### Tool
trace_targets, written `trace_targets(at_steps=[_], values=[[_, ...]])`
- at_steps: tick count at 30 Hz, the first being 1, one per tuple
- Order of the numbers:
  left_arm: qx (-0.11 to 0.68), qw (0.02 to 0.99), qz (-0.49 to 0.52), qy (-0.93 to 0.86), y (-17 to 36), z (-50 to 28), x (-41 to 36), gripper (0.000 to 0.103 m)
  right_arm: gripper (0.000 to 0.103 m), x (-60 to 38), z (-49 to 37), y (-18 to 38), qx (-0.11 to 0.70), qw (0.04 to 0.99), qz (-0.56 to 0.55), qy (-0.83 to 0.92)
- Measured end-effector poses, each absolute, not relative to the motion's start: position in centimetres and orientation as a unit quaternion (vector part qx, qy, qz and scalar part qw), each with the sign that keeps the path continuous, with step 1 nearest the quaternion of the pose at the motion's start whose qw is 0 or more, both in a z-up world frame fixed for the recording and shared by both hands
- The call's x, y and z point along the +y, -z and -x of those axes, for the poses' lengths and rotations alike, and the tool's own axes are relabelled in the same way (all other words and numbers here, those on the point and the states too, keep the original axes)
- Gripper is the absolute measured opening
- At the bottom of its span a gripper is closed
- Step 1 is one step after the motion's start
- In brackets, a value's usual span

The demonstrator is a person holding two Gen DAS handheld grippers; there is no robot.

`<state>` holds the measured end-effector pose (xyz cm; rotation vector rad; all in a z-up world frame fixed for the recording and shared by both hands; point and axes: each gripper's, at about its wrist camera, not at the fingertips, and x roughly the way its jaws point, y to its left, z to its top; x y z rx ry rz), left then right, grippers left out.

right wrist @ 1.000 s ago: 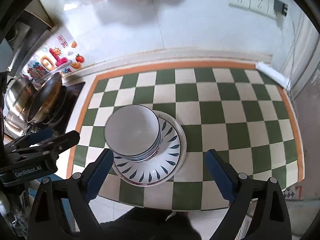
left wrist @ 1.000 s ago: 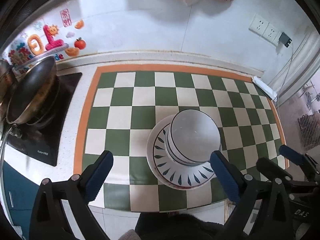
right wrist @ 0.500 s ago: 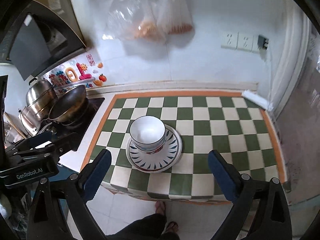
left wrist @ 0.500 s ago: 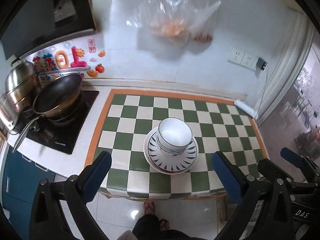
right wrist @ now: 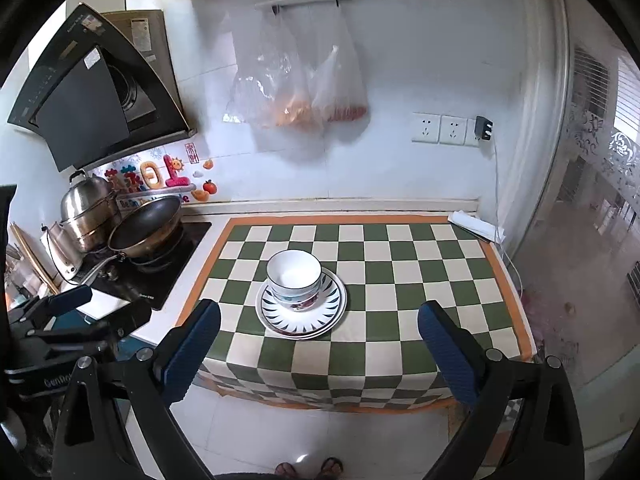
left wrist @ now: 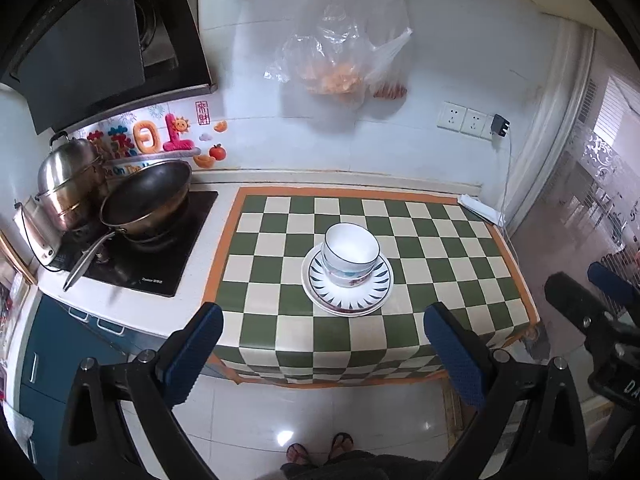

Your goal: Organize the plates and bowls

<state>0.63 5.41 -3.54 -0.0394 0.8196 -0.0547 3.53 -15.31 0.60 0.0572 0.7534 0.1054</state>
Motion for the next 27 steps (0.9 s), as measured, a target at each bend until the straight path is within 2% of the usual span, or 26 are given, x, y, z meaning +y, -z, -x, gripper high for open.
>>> trace_targets(at_steps=[9,27], values=[[0.387,0.922,0.014,0.017,2.9,1.0,7.7,0.103,0.101,-13.5,-2.1,-1.4,0.361,0.931,-0.03,-0.035],[0.385,0.922,0.006,0.029,2.7,1.5,8.7,0.103,0.102,-12.4,-2.0,0.5,0.381,0.924,-0.033,-0.031]])
